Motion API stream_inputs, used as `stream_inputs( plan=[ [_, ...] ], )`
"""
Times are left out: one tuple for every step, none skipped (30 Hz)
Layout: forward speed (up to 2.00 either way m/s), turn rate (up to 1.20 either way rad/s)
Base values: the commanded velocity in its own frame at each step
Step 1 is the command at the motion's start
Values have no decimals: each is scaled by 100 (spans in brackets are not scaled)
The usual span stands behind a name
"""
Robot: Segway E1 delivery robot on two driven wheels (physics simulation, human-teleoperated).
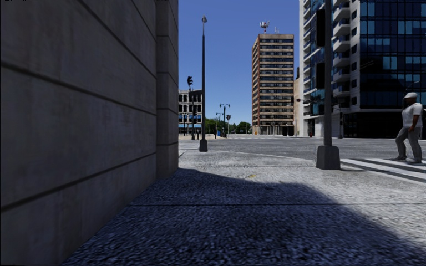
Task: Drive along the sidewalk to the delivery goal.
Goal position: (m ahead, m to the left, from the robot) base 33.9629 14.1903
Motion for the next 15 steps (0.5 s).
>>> stream_inputs(
  plan=[
    [200,0],
    [200,0],
    [200,0],
    [200,0],
    [200,0],
    [200,0],
    [200,0],
    [200,0],
    [200,0],
    [200,0],
    [200,0],
    [200,0],
    [200,0],
    [200,0],
    [200,0]
  ],
)
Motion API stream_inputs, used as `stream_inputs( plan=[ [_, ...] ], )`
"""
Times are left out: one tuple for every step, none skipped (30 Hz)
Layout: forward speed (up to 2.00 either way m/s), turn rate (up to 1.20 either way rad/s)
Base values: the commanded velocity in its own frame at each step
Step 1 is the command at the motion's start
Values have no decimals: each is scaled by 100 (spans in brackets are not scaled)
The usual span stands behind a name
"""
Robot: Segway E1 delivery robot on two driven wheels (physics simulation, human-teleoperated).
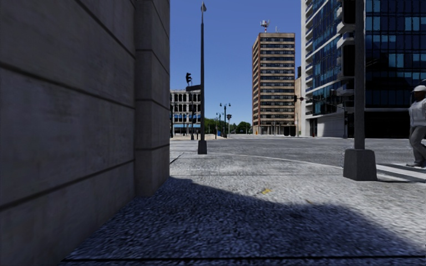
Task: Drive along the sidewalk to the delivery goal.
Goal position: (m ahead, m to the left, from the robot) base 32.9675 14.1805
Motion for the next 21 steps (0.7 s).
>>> stream_inputs(
  plan=[
    [200,0],
    [200,0],
    [200,0],
    [200,0],
    [200,0],
    [200,0],
    [200,0],
    [200,0],
    [200,0],
    [200,0],
    [200,0],
    [200,0],
    [200,0],
    [200,0],
    [200,0],
    [200,0],
    [200,0],
    [200,0],
    [200,0],
    [200,0],
    [200,0]
  ],
)
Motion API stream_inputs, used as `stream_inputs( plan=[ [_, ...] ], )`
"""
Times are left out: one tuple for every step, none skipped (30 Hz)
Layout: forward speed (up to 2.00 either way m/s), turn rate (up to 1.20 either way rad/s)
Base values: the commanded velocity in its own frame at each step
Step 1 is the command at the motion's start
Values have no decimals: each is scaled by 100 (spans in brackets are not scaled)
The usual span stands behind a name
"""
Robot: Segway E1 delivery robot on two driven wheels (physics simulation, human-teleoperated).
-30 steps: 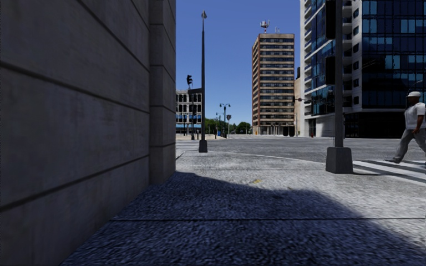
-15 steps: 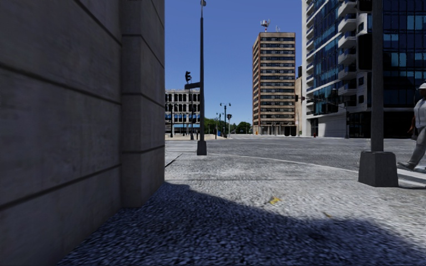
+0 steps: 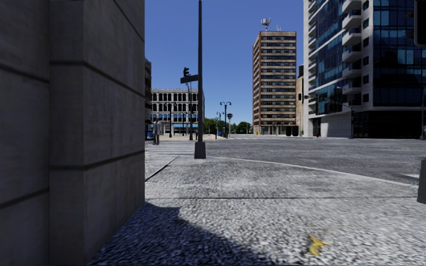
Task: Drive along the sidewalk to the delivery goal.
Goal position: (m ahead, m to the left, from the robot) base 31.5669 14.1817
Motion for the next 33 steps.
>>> stream_inputs(
  plan=[
    [200,0],
    [200,0],
    [200,0],
    [200,2],
    [200,5],
    [200,8],
    [200,9],
    [200,9],
    [200,9],
    [200,10],
    [200,10],
    [200,10],
    [200,10],
    [200,10],
    [200,10],
    [200,10],
    [200,10],
    [200,10],
    [200,12],
    [200,23],
    [200,25],
    [200,28],
    [200,31],
    [200,34],
    [200,35],
    [200,35],
    [200,36],
    [200,37],
    [200,38],
    [200,40],
    [200,42],
    [200,44],
    [200,45]
  ],
)
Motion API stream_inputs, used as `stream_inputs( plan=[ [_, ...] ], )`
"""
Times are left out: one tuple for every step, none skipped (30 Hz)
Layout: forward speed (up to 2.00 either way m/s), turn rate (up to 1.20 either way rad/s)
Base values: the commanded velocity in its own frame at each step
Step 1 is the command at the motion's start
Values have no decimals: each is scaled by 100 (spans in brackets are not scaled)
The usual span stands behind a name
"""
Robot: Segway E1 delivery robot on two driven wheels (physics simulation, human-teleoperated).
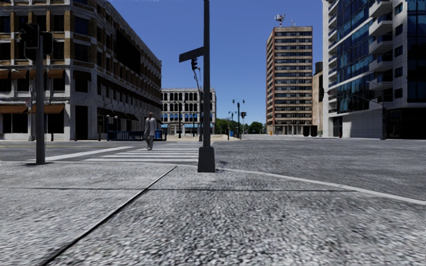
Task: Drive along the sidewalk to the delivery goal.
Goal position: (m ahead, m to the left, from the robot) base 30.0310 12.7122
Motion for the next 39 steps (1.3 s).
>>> stream_inputs(
  plan=[
    [200,45],
    [200,47],
    [200,49],
    [200,52],
    [200,55],
    [200,56],
    [200,56],
    [200,57],
    [200,57],
    [200,57],
    [200,57],
    [200,57],
    [200,57],
    [200,57],
    [200,57],
    [200,57],
    [200,57],
    [200,57],
    [200,57],
    [200,57],
    [200,57],
    [200,57],
    [200,57],
    [200,57],
    [200,55],
    [200,55],
    [200,43],
    [200,29],
    [200,0],
    [200,0],
    [200,0],
    [200,0],
    [200,0],
    [200,0],
    [200,0],
    [200,0],
    [200,0],
    [200,0],
    [200,-16]
  ],
)
